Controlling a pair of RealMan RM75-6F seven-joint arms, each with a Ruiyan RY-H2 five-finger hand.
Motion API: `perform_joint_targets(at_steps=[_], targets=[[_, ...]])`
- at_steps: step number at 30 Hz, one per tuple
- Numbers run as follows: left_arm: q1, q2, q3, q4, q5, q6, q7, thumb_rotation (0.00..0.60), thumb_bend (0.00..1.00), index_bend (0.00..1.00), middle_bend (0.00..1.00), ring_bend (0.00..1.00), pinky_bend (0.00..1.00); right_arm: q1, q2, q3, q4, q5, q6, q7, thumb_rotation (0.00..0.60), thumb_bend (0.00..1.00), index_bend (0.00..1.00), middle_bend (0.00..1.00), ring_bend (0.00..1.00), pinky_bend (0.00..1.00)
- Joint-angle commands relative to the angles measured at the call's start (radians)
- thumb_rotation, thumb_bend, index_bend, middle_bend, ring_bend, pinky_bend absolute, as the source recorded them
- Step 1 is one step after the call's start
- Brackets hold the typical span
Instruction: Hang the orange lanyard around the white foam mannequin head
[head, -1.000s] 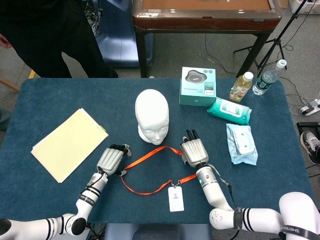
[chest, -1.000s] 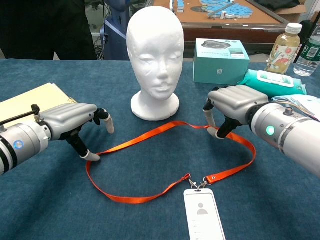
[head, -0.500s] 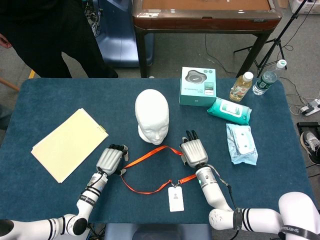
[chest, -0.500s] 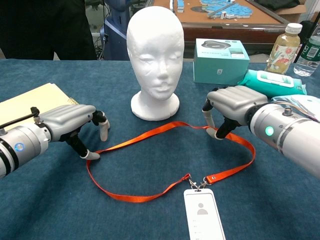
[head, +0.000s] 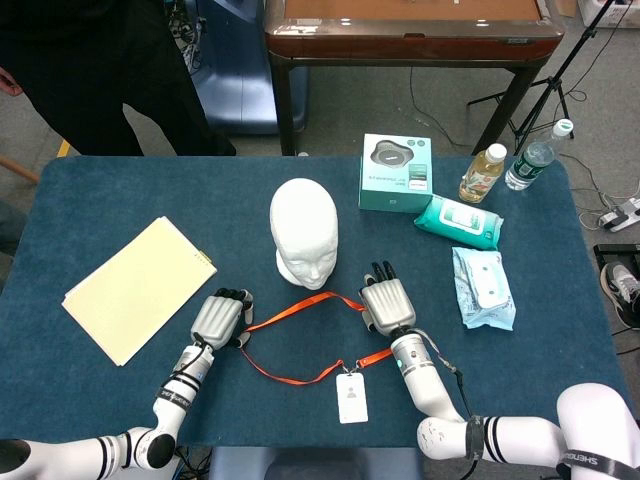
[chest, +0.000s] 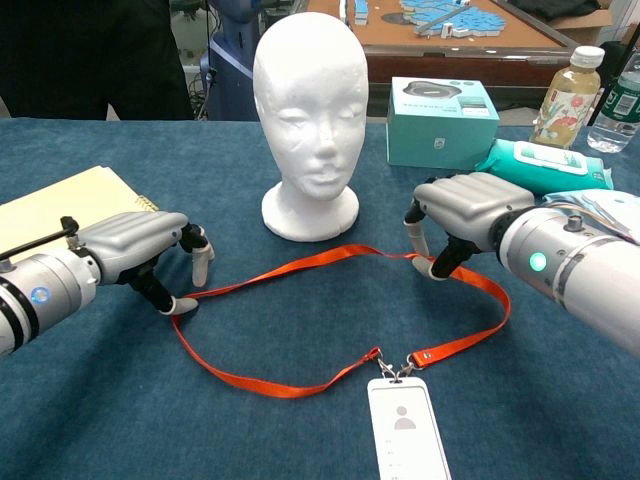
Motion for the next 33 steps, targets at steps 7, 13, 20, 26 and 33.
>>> perform_joint_targets(at_steps=[7,13,20,26,33], targets=[[0.0,-0.004,-0.006,0.007,-0.007,0.0,-0.007,0.6,0.26,0.6,0.3,0.23,0.19,0.001,0.002,0.001,0.0,0.008,0.0,0.0,0.6,0.51,0.62,0.28,0.08,0.05],[0.0,-0.012,-0.008,0.016,-0.012,-0.002,-0.012,0.6,0.26,0.61,0.31,0.23,0.19,0.002,0.0,0.001,0.001,0.01,-0.001,0.003,0.6,0.51,0.62,0.28,0.08,0.04],[-0.001,-0.018,-0.012,0.025,-0.022,-0.004,-0.01,0.6,0.27,0.61,0.32,0.24,0.19,0.004,-0.001,0.001,0.001,0.012,-0.002,0.004,0.6,0.51,0.62,0.28,0.08,0.05],[-0.001,-0.017,-0.016,0.027,-0.037,-0.009,-0.006,0.6,0.32,0.62,0.32,0.24,0.19,0.005,0.003,0.001,-0.004,0.014,0.001,0.002,0.6,0.52,0.62,0.28,0.08,0.04],[0.002,-0.009,-0.018,0.014,-0.036,0.0,-0.009,0.6,0.36,0.62,0.33,0.24,0.19,0.005,0.006,0.001,-0.01,0.014,-0.003,0.01,0.6,0.53,0.62,0.28,0.08,0.04]])
